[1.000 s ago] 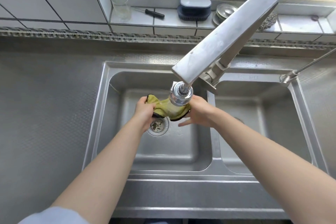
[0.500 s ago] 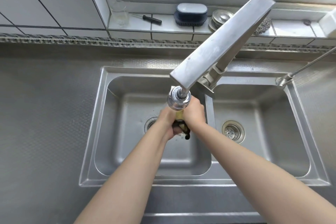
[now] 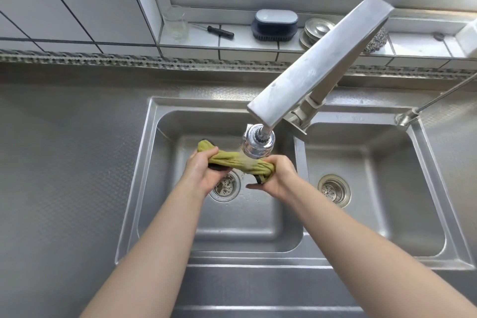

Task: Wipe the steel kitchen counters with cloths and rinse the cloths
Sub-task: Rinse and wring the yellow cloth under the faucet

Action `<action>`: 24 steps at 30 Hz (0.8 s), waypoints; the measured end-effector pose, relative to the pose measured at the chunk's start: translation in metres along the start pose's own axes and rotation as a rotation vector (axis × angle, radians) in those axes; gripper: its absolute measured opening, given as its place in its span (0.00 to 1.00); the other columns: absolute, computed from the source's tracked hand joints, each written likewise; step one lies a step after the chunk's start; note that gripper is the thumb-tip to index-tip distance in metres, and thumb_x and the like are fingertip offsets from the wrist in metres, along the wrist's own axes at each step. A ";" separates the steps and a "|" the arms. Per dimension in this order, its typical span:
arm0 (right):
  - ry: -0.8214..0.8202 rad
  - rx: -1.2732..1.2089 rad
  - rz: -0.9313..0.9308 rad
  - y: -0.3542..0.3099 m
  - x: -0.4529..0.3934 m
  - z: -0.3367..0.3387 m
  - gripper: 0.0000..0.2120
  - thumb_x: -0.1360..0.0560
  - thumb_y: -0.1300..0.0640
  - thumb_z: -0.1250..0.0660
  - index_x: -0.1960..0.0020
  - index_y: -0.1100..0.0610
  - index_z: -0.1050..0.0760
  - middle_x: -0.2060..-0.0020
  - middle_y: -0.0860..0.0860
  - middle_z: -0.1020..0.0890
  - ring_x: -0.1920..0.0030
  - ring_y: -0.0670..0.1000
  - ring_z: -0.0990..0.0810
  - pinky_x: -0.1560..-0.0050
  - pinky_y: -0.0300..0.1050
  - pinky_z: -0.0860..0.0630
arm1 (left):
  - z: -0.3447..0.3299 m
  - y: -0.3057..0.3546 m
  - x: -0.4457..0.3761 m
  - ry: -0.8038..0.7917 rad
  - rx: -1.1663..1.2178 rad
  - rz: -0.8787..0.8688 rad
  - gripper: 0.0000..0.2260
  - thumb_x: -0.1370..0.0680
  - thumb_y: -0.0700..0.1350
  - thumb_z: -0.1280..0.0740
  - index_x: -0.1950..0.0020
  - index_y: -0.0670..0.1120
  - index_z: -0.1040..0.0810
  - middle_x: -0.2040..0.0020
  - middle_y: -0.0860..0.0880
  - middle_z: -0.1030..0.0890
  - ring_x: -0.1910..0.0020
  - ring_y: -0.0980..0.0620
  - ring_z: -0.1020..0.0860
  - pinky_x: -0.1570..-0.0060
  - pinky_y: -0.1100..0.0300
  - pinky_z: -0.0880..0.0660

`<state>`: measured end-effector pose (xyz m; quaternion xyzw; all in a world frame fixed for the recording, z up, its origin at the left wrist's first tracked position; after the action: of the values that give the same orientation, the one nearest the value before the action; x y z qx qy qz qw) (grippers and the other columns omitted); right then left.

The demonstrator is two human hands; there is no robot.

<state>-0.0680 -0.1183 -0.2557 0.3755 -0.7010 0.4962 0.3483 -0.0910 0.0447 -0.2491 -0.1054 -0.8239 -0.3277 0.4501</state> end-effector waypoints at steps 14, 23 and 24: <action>-0.145 0.195 0.000 0.007 0.017 0.000 0.04 0.28 0.57 0.36 0.55 0.56 0.23 0.65 0.55 0.24 0.65 0.53 0.27 0.49 0.53 0.28 | -0.022 -0.007 0.005 0.125 -0.093 -0.147 0.14 0.17 0.43 0.41 0.36 0.35 0.30 0.47 0.34 0.20 0.53 0.40 0.19 0.47 0.44 0.22; -0.078 0.347 0.522 0.014 0.050 -0.038 0.15 0.22 0.60 0.38 0.66 0.50 0.24 0.73 0.45 0.23 0.74 0.44 0.26 0.74 0.37 0.31 | -0.025 -0.008 0.002 0.354 -0.606 -0.393 0.08 0.21 0.44 0.40 0.57 0.43 0.28 0.50 0.35 0.20 0.46 0.35 0.23 0.43 0.45 0.25; -0.007 0.425 0.608 0.017 0.053 -0.043 0.16 0.22 0.58 0.38 0.68 0.49 0.24 0.72 0.46 0.22 0.71 0.43 0.26 0.71 0.39 0.29 | -0.025 -0.009 -0.001 0.367 -0.561 -0.368 0.10 0.21 0.44 0.39 0.60 0.42 0.26 0.48 0.32 0.20 0.49 0.34 0.22 0.43 0.45 0.25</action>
<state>-0.1035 -0.0829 -0.2062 0.2158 -0.6631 0.7102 0.0968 -0.0779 0.0217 -0.2444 -0.0145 -0.6131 -0.6294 0.4773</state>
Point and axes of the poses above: each hand's wrist, its own x-axis away from the middle knuckle, its own z-axis out of the back of the hand, y = z × x, the point moved 2 cm from there along -x, towards the middle knuckle
